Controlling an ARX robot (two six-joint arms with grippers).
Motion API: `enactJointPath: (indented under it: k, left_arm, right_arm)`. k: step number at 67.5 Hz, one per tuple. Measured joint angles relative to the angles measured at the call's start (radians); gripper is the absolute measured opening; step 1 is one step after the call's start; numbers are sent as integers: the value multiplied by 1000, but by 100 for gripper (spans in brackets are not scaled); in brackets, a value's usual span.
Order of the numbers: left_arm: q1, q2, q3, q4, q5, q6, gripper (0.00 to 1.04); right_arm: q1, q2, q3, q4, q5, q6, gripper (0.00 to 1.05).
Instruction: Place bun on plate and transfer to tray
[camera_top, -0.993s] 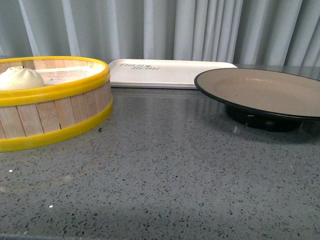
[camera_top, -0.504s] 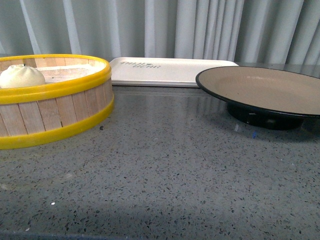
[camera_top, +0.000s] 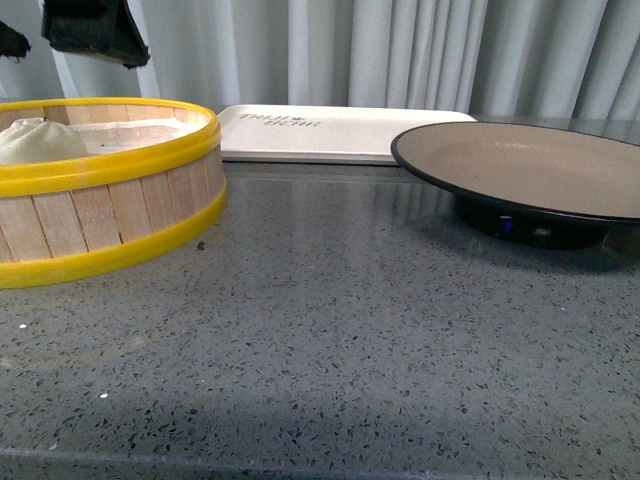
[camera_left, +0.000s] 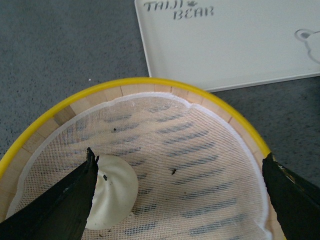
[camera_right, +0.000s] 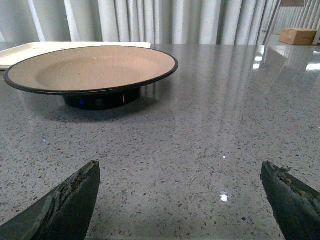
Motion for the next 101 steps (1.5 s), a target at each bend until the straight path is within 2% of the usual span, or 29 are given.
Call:
enactJointPath:
  k: [22,61,92,101]
  left_arm:
    - [33,119,63,-18,-91,32,98]
    - [61,174,72,-55,-105,37,98]
    - [56,174,79,-62,-106,38,28]
    - [51,174,90,-67,-106,38,11]
  right_arm:
    - [0,0,0,0,0,0,96]
    - [0,0,0,0,0,0,96]
    - [0,0,0,0,0,0,96]
    - [0,0,0,0,0,0,96]
